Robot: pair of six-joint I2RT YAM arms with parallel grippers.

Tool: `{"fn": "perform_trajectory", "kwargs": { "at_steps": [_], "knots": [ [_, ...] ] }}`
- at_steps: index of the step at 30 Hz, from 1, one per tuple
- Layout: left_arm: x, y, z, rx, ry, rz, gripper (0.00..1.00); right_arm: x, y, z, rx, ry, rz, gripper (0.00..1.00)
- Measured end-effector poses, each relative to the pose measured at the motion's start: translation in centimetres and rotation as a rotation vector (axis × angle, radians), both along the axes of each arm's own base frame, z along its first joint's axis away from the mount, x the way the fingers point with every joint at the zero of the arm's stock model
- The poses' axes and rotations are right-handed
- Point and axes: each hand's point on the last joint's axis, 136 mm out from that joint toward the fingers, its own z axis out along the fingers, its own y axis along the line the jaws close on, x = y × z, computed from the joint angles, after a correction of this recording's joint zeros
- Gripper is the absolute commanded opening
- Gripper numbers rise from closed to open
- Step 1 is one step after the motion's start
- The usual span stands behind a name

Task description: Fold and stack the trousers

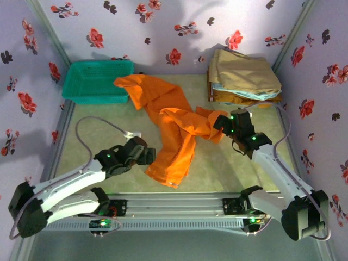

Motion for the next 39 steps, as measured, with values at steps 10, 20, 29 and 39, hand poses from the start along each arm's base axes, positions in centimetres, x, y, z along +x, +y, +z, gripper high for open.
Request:
{"fn": "perform_trajectory", "kwargs": {
  "at_steps": [10, 20, 29, 39],
  "knots": [
    [-1.7, -4.1, -6.0, 0.042, 0.157, -0.078, 0.73, -1.9, -6.7, 1.2, -0.092, 0.040, -0.209, 0.99],
    [-2.2, -5.1, -7.9, -0.047, 0.164, -0.095, 0.13, -3.2, -2.1, 1.4, 0.144, 0.038, -0.043, 0.99],
    [-2.4, -5.0, -7.0, -0.072, 0.152, -0.108, 0.00, -3.6, 0.2, -6.1, 0.267, 0.217, -0.053, 0.92],
    [-0.7, -3.2, -0.9, -0.122, 0.051, -0.072, 0.00, -0.8, 0.1, -5.4, 0.249, 0.176, -0.081, 0.00]
  ]
}}
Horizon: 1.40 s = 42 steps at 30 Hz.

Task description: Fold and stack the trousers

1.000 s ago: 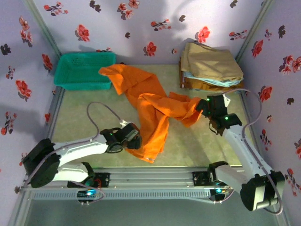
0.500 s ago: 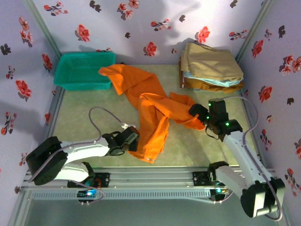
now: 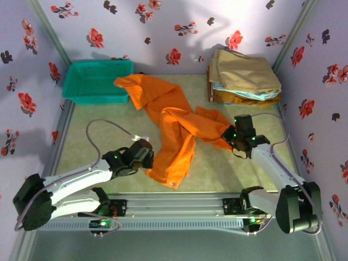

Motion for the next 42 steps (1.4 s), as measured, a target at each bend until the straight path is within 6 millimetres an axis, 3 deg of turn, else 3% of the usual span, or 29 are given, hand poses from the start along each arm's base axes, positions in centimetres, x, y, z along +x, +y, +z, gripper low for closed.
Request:
{"fn": "perform_trajectory", "kwargs": {
  "at_steps": [1, 2, 3, 4, 6, 9, 13, 14, 15, 18, 19, 20, 23, 27, 31, 34, 38, 42],
  "knots": [
    [0.0, 0.0, 0.4, 0.001, -0.002, -0.005, 0.05, 0.4, 0.0, 0.6, -0.004, -0.017, 0.000, 0.00],
    [-0.2, -0.2, 0.8, 0.007, 0.001, -0.024, 0.28, 0.8, 0.0, 1.3, -0.009, -0.037, 0.001, 0.00],
    [-0.4, -0.6, 1.2, 0.015, 0.002, -0.047, 0.42, 1.1, -0.1, 1.8, -0.013, -0.051, 0.003, 0.00],
    [-0.8, -1.3, 1.5, 0.025, 0.005, -0.074, 0.49, 1.2, -0.1, 2.1, -0.016, -0.060, 0.003, 0.00],
    [-2.3, -3.8, 2.3, 0.042, 0.005, -0.160, 0.78, 1.3, -0.1, 2.3, -0.022, -0.066, 0.005, 0.00],
    [-4.9, -8.1, 2.1, 0.081, 0.016, -0.294, 0.99, 1.4, -0.1, 2.1, -0.023, -0.061, 0.005, 0.00],
    [-6.8, -11.4, -1.2, 0.198, 0.059, -0.367, 1.00, 1.3, -0.1, 2.0, -0.024, -0.057, 0.005, 0.00],
    [-6.7, -11.7, -2.2, 0.237, 0.069, -0.360, 0.99, 1.3, -0.1, 2.0, -0.024, -0.057, 0.005, 0.00],
    [-6.4, -11.7, -3.2, 0.279, 0.076, -0.340, 0.89, 1.3, -0.1, 2.0, -0.026, -0.057, 0.007, 0.00],
    [-5.2, -10.4, -5.6, 0.394, 0.081, -0.260, 0.24, 1.2, -0.2, 2.0, -0.036, -0.061, 0.017, 0.00],
    [-4.8, -9.7, -5.8, 0.419, 0.076, -0.235, 0.08, 1.2, -0.2, 2.1, -0.041, -0.063, 0.019, 0.00],
    [-4.4, -9.2, -5.5, 0.431, 0.068, -0.219, 0.00, 1.1, -0.3, 2.2, -0.046, -0.066, 0.021, 0.00],
    [-3.6, -8.2, -2.8, 0.406, 0.022, -0.185, 0.00, 0.7, -0.6, 2.8, -0.068, -0.076, 0.030, 0.00],
    [-1.8, -6.2, 3.6, 0.279, -0.068, -0.133, 0.00, 0.5, -1.2, 4.8, -0.103, -0.117, 0.027, 0.00],
    [0.0, -2.1, 9.6, 0.174, -0.159, -0.060, 0.00, 0.6, -2.3, 8.2, -0.145, -0.186, 0.004, 0.00],
    [0.8, 1.7, 12.9, 0.143, -0.209, -0.002, 0.00, 0.5, -3.6, 11.2, -0.181, -0.248, -0.031, 0.00],
    [0.7, 5.7, 15.8, 0.129, -0.254, 0.053, 0.00, -0.5, -4.9, 14.9, -0.216, -0.329, -0.069, 0.00],
    [0.0, 8.4, 17.1, 0.141, -0.268, 0.079, 0.00, -2.5, -6.3, 17.9, -0.254, -0.395, -0.110, 0.00]
  ]
}}
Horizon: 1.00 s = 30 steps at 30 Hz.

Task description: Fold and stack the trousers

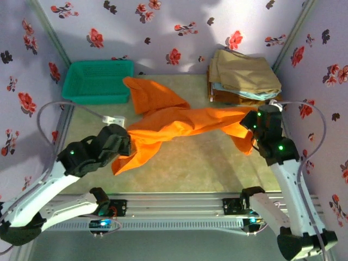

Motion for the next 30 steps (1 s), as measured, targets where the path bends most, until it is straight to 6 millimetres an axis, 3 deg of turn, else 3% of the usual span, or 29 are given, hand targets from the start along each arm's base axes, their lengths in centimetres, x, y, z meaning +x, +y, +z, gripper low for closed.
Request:
{"fn": "perform_trajectory", "kwargs": {
  "at_steps": [7, 12, 16, 20, 22, 23, 24, 25, 27, 28, 30],
  "knots": [
    [-0.8, 3.5, 1.6, 0.011, -0.037, 0.056, 0.00, -4.3, -2.2, 3.2, -0.044, -0.079, -0.062, 0.00],
    [0.1, 4.0, 1.5, 0.033, -0.040, 0.088, 0.00, -4.1, -1.9, 3.2, -0.041, -0.067, -0.046, 0.00],
    [2.6, 4.7, -1.2, 0.053, 0.015, 0.187, 0.00, -0.5, -0.5, 1.1, -0.037, 0.023, -0.007, 0.00],
    [5.5, 6.5, -4.7, 0.007, 0.103, 0.312, 0.00, 5.7, 2.0, -2.2, -0.020, 0.132, 0.070, 0.00],
    [7.1, 7.4, -5.9, -0.026, 0.126, 0.371, 0.00, 9.9, 3.8, -3.8, -0.004, 0.176, 0.116, 0.00],
    [8.0, 7.8, -6.4, -0.040, 0.136, 0.396, 0.06, 11.7, 4.6, -4.4, 0.003, 0.194, 0.137, 0.05],
    [8.9, 8.2, -7.0, -0.053, 0.149, 0.422, 0.35, 13.9, 5.6, -5.0, 0.010, 0.211, 0.164, 0.29],
    [9.8, 8.6, -7.6, -0.060, 0.161, 0.444, 0.70, 16.2, 6.6, -5.3, 0.018, 0.222, 0.188, 0.53],
    [11.3, 9.6, -8.8, -0.072, 0.183, 0.489, 0.99, 19.7, 8.5, -5.5, 0.016, 0.228, 0.235, 0.72],
    [11.8, 10.1, -9.3, -0.073, 0.192, 0.508, 1.00, 20.9, 9.2, -5.4, 0.010, 0.220, 0.253, 0.76],
    [12.1, 10.6, -9.7, -0.077, 0.201, 0.526, 1.00, 21.3, 10.1, -5.5, -0.006, 0.220, 0.281, 0.79]
  ]
}}
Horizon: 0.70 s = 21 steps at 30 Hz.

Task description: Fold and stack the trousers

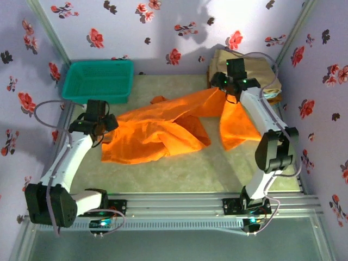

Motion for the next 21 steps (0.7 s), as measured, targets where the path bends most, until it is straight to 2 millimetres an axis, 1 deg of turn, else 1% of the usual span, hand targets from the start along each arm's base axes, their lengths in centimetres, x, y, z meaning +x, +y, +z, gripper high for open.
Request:
{"fn": "perform_trajectory", "kwargs": {
  "at_steps": [2, 3, 4, 5, 6, 7, 8, 9, 10, 11, 12, 14, 15, 17, 18, 21],
  "knots": [
    [-0.1, -0.1, 0.6, -0.019, -0.021, 0.003, 1.00, -1.1, 0.5, 0.0, -0.008, 0.003, 0.022, 0.82],
    [-0.4, -0.2, 1.3, -0.033, -0.043, 0.001, 1.00, -2.4, 0.6, 0.1, -0.009, 0.002, 0.033, 0.82],
    [-0.7, -0.4, 2.0, -0.050, -0.073, -0.003, 1.00, -3.8, 0.6, 0.0, -0.009, 0.004, 0.040, 0.84],
    [-1.3, -0.7, 2.7, -0.071, -0.108, -0.010, 1.00, -5.7, 0.6, -0.2, -0.006, 0.007, 0.048, 0.85],
    [-2.1, -1.0, 3.2, -0.093, -0.139, -0.018, 1.00, -7.9, 0.7, -0.5, 0.004, 0.005, 0.057, 0.85],
    [-3.0, -1.5, 3.2, -0.113, -0.160, -0.032, 0.99, -9.6, 0.7, -1.0, 0.011, 0.008, 0.066, 0.84],
    [-4.0, -2.3, 2.7, -0.134, -0.161, -0.055, 0.98, -11.5, 0.8, -1.8, 0.028, 0.010, 0.072, 0.85],
    [-5.0, -3.2, 1.7, -0.154, -0.149, -0.083, 0.97, -13.1, 0.9, -3.0, 0.045, 0.025, 0.079, 0.84],
    [-5.8, -3.9, 0.5, -0.168, -0.125, -0.104, 0.97, -14.3, 1.1, -4.3, 0.058, 0.042, 0.085, 0.84],
    [-6.8, -4.8, -1.3, -0.181, -0.084, -0.125, 0.97, -15.5, 1.1, -6.2, 0.068, 0.077, 0.088, 0.84],
    [-7.8, -5.5, -3.2, -0.192, -0.040, -0.142, 0.98, -16.5, 1.0, -8.5, 0.075, 0.121, 0.083, 0.84],
    [-9.6, -6.4, -6.6, -0.202, 0.047, -0.160, 0.99, -18.3, 0.7, -12.7, 0.079, 0.220, 0.069, 0.84],
    [-10.6, -6.7, -8.1, -0.205, 0.089, -0.163, 1.00, -19.2, 0.6, -14.5, 0.079, 0.267, 0.065, 0.84],
    [-11.5, -7.3, -9.7, -0.219, 0.129, -0.165, 1.00, -20.2, 0.8, -16.9, 0.098, 0.333, 0.060, 0.83],
    [-11.6, -7.8, -9.9, -0.231, 0.131, -0.167, 1.00, -20.3, 1.0, -17.7, 0.116, 0.353, 0.059, 0.83],
    [-11.0, -9.6, -10.1, -0.276, 0.106, -0.185, 0.99, -19.7, 2.0, -19.1, 0.163, 0.369, 0.062, 0.78]
  ]
}}
